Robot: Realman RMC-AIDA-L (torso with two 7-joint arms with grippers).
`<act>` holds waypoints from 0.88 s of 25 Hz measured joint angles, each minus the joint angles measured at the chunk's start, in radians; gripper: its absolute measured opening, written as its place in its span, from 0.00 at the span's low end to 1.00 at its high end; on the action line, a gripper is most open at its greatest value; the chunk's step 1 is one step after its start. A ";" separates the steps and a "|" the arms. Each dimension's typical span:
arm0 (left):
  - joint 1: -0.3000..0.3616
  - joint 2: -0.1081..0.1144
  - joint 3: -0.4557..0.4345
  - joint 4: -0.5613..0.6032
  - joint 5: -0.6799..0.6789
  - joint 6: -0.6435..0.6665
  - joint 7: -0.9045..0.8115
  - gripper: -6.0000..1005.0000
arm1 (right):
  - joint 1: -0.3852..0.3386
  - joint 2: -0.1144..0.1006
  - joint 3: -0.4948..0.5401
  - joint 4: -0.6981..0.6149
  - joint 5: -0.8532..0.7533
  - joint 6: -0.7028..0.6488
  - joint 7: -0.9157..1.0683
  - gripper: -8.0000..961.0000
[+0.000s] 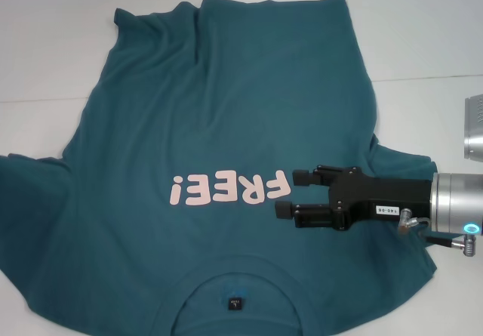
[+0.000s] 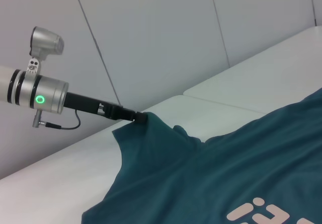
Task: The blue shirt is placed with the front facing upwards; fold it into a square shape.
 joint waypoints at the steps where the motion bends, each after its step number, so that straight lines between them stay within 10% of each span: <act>1: -0.001 0.000 0.000 0.003 0.000 -0.001 0.001 0.01 | 0.000 0.000 0.000 0.000 0.000 0.000 0.000 0.90; 22: 0.005 -0.043 0.027 0.116 -0.003 0.076 -0.044 0.01 | -0.002 0.000 -0.005 0.007 -0.002 0.003 0.000 0.90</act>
